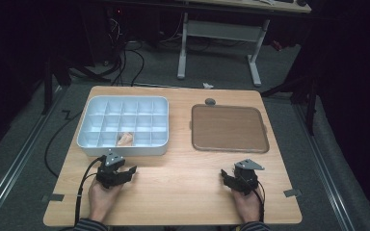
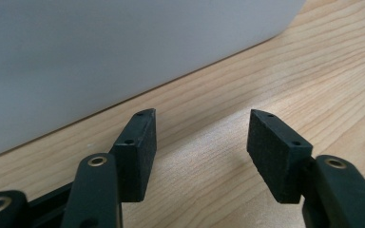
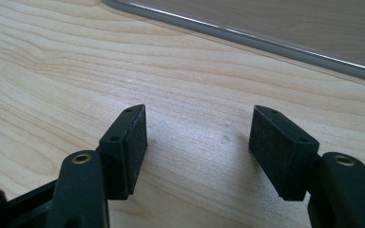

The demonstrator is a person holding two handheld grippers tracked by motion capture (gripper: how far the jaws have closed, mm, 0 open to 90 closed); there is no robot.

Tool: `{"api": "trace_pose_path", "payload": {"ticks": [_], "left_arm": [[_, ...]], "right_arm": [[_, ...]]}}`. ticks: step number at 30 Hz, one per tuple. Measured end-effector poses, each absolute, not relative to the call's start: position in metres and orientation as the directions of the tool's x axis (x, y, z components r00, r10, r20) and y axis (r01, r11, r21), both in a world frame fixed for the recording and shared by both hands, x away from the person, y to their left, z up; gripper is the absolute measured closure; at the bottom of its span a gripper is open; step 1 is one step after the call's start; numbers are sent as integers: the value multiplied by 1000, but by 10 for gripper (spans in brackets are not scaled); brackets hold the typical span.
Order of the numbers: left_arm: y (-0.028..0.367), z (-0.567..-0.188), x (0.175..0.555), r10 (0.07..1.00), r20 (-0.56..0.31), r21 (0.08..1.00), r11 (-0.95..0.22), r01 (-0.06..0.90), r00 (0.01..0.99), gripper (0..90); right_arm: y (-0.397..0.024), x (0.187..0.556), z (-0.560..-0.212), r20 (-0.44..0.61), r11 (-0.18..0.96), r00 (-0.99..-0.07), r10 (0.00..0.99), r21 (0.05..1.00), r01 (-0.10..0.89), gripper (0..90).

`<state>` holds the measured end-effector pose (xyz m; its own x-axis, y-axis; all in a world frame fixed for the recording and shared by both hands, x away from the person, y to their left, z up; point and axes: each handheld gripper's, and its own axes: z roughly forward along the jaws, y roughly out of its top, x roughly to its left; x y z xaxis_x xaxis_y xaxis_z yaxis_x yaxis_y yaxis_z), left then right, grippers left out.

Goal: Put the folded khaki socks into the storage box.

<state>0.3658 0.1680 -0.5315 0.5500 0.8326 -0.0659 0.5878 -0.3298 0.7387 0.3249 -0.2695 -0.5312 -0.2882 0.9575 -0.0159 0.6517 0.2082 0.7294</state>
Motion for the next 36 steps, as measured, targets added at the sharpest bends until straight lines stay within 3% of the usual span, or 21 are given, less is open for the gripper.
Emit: {"api": "trace_pose_path", "payload": {"ticks": [11, 36], "left_arm": [[163, -534, 364, 828, -14, 740, -369, 563, 561, 427], [165, -537, 358, 835, -18, 750, -353, 560, 551, 348]], "right_arm": [[-269, 325, -531, -16, 209, -289, 957, 729, 651, 380], [-270, 324, -531, -13, 208, -290, 957, 729, 652, 379]]}}
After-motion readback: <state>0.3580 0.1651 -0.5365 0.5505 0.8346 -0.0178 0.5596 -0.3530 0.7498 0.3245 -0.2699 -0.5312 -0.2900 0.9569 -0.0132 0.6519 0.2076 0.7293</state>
